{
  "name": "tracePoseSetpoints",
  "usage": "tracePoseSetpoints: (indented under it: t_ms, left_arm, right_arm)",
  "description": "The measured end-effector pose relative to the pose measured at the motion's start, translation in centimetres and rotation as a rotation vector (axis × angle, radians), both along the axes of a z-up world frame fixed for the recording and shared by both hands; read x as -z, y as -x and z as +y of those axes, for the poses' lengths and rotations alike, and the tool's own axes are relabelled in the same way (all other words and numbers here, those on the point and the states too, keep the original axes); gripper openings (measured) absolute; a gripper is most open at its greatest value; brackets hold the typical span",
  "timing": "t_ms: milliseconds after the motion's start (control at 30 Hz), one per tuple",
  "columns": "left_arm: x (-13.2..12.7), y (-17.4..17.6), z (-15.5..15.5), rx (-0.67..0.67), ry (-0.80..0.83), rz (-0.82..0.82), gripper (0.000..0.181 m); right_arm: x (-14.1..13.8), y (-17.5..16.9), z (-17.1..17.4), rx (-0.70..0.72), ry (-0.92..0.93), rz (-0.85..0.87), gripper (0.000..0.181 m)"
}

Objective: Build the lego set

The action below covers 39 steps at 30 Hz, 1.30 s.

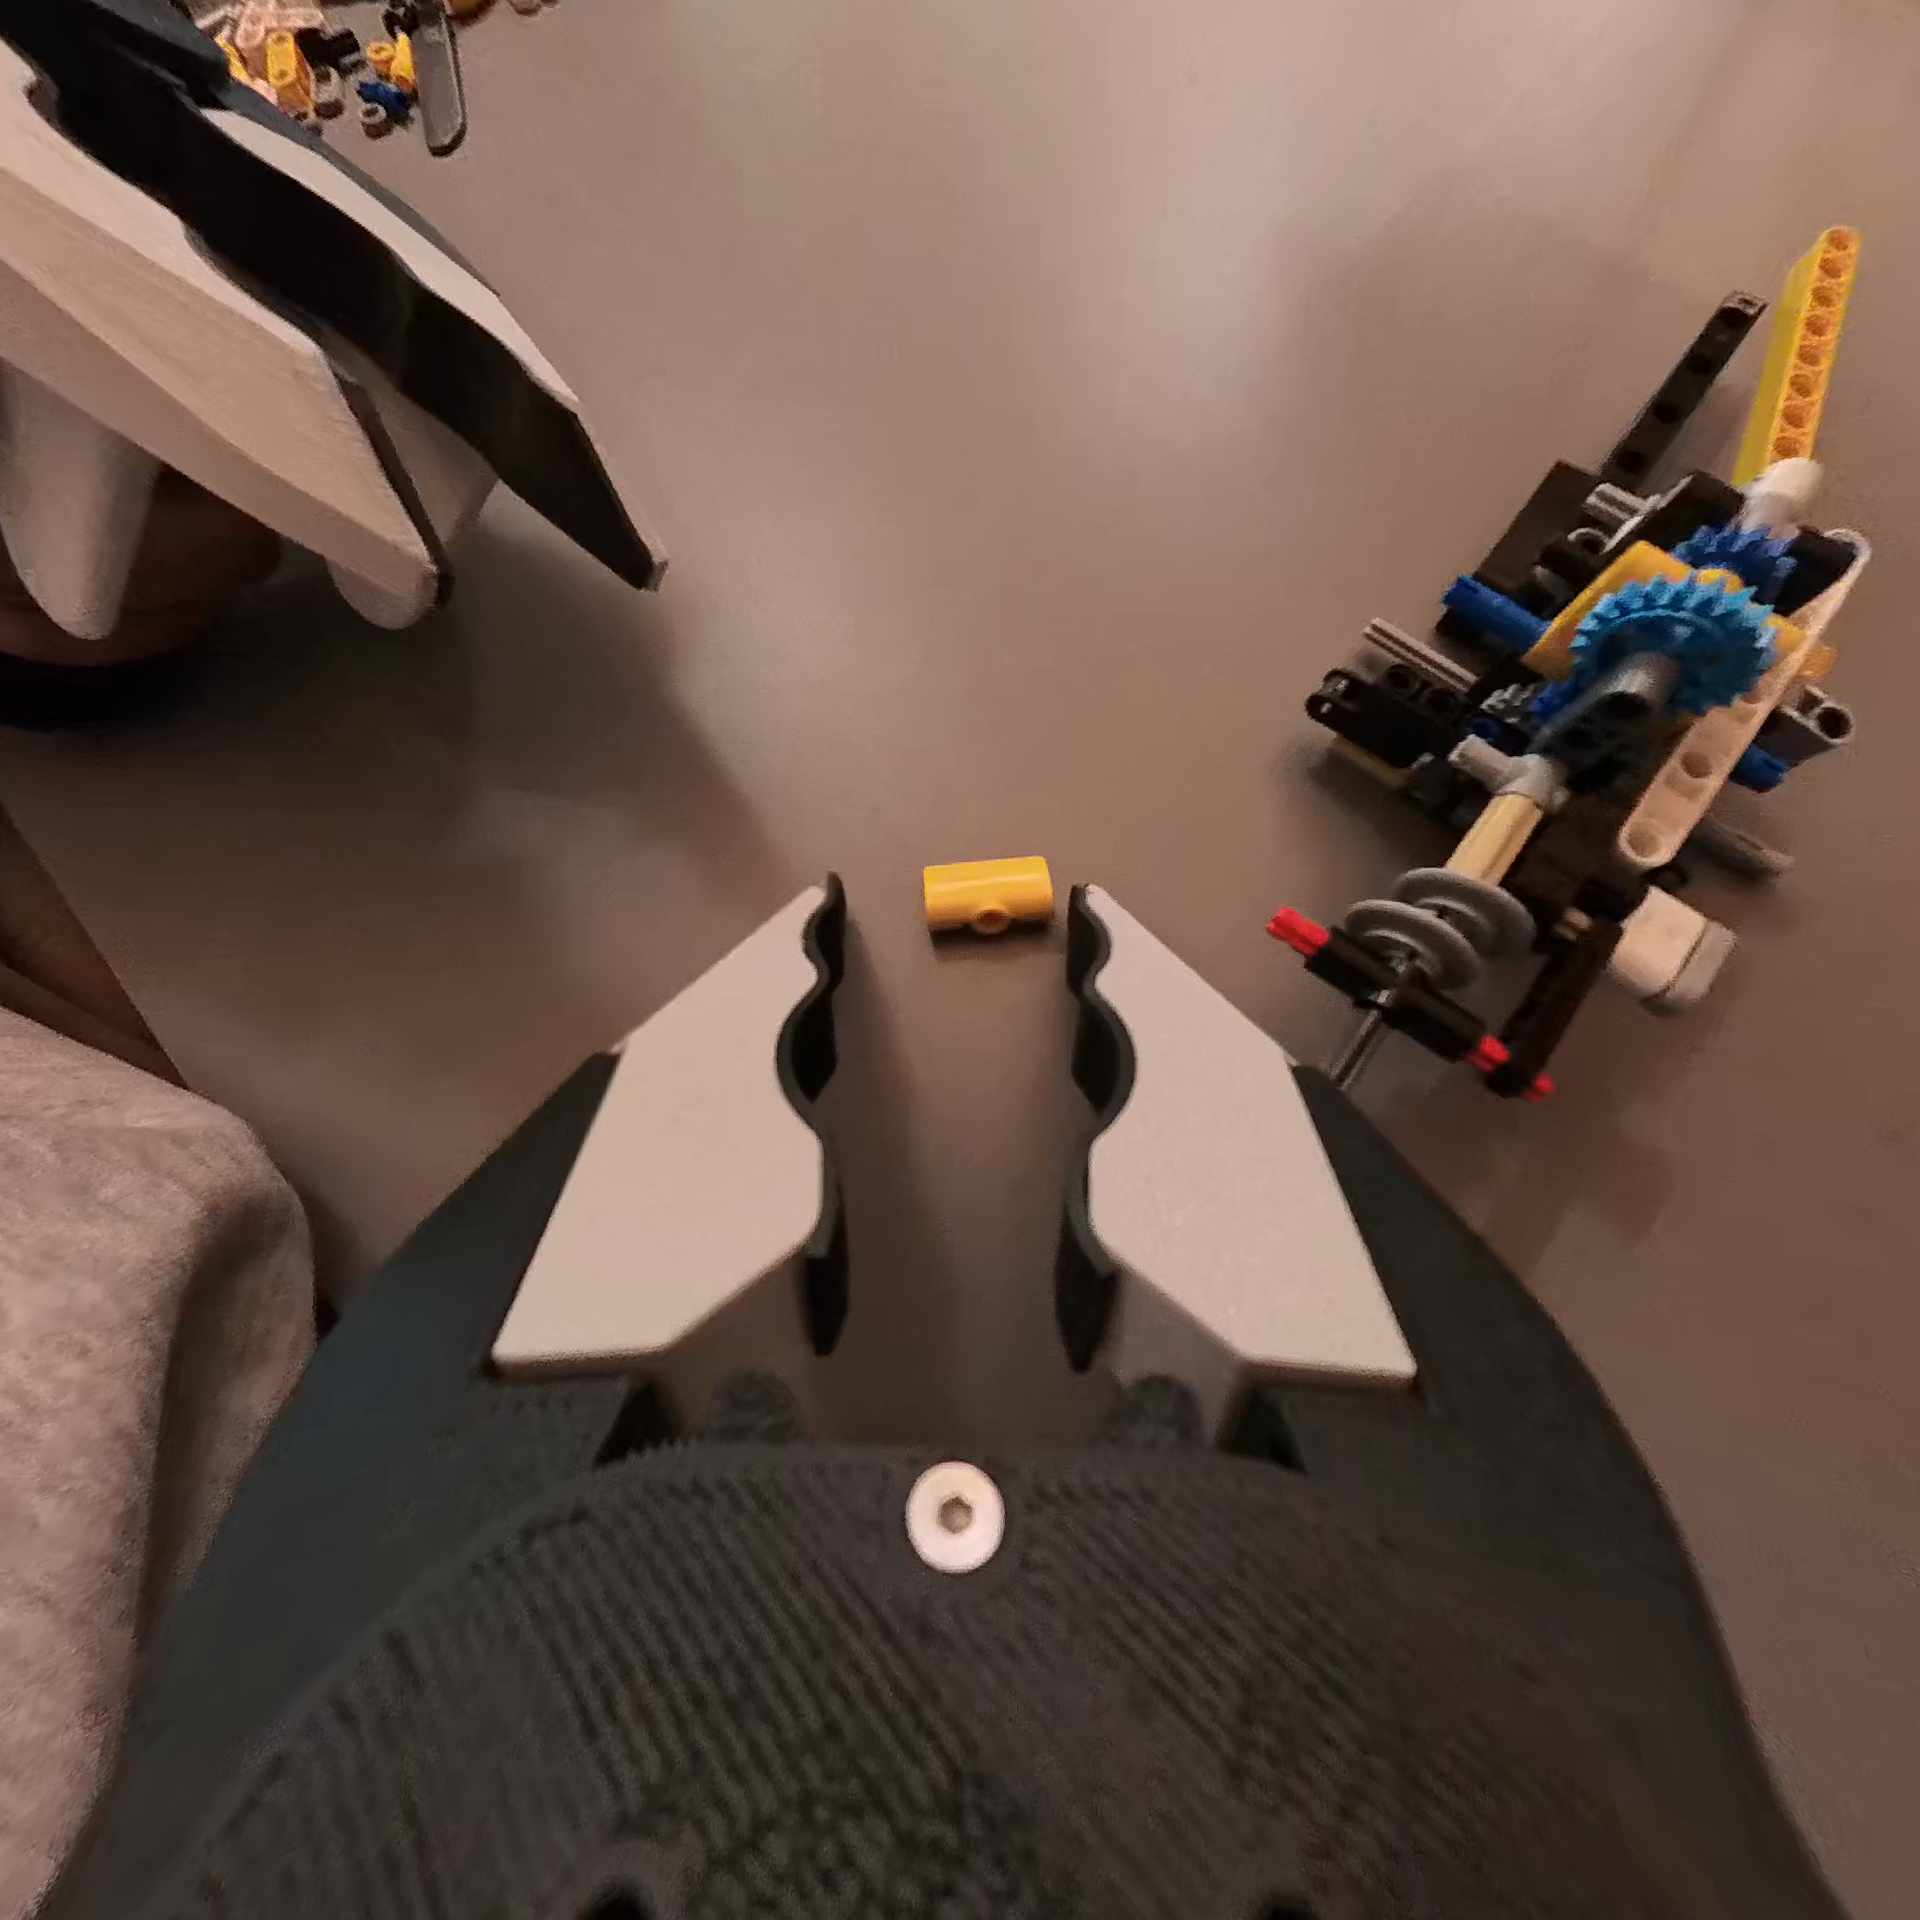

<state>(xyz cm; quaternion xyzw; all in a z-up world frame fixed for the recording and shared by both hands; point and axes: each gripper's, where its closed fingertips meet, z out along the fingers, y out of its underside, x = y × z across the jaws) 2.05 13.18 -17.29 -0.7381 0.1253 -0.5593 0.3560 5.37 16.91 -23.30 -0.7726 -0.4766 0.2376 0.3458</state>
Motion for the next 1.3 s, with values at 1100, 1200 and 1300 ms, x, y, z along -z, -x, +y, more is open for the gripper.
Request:
tracePoseSetpoints:
  t_ms: [1100, 1200, 1300]
  left_arm:
    - [-1.2, -3.5, -2.2, 0.088, -0.148, 0.101, 0.0]
    - [1.3, -3.3, -1.0, 0.078, 0.057, 0.183, 0.0]
    - [3.4, -3.2, -0.3, 0.101, 0.198, 0.253, 0.0]
  right_arm:
    - [-7.4, -0.1, -7.0, -0.114, 1.258, 0.832, 0.027]
    - [-5.8, -1.1, -6.2, -0.06, 1.056, 0.733, 0.033]
    - [-3.9, -2.3, -4.8, -0.002, 0.728, 0.548, 0.033]
